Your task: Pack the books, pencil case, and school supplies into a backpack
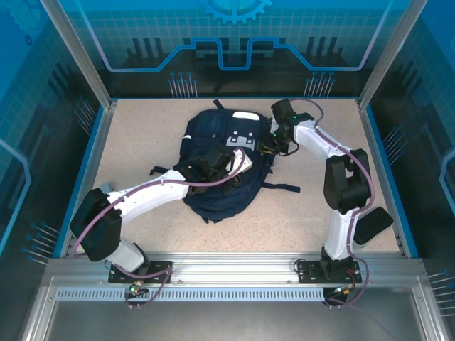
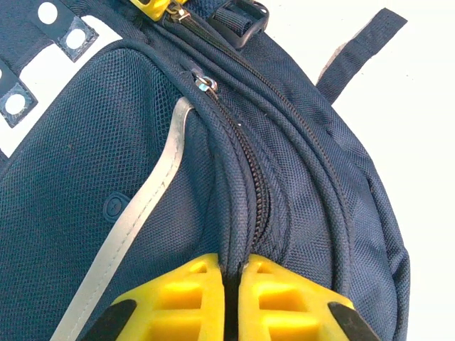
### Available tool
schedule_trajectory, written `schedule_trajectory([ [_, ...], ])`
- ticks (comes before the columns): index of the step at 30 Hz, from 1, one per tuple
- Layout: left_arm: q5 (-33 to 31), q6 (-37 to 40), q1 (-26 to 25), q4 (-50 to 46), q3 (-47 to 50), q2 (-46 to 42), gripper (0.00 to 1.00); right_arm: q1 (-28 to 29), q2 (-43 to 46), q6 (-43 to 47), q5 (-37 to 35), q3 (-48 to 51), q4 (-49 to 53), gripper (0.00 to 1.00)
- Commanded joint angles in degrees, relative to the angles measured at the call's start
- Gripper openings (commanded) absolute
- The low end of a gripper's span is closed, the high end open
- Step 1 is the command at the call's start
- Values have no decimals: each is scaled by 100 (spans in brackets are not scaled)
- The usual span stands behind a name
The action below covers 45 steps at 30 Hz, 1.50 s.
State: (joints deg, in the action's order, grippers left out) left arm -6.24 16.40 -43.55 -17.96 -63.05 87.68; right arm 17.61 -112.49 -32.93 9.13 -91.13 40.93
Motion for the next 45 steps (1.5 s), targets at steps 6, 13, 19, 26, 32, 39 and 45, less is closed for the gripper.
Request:
schedule_trajectory([
  [6,187,-180,5,288,-41,-149,8,37,180,179,-325,-83,473,17],
  [13,167,-182,10,310,-24,-117,8,81,271,284,-508,-45,469,22],
  [19,155,-198,11,321,12,-137,8,77,196,331,-746,-89,561,22],
  [26,144,-198,12,336,16,-124,8,119,287,421,-900,-70,556,13],
  [32,115,-197,12,336,5,-100,8,168,578,616,-914,133,456,11],
  [39,-65,-482,26,459,3,-22,7,208,1410,948,274,1113,-398,0],
  [45,-154,-830,91,669,86,-36,7,206,2087,862,1517,2085,-1444,0],
])
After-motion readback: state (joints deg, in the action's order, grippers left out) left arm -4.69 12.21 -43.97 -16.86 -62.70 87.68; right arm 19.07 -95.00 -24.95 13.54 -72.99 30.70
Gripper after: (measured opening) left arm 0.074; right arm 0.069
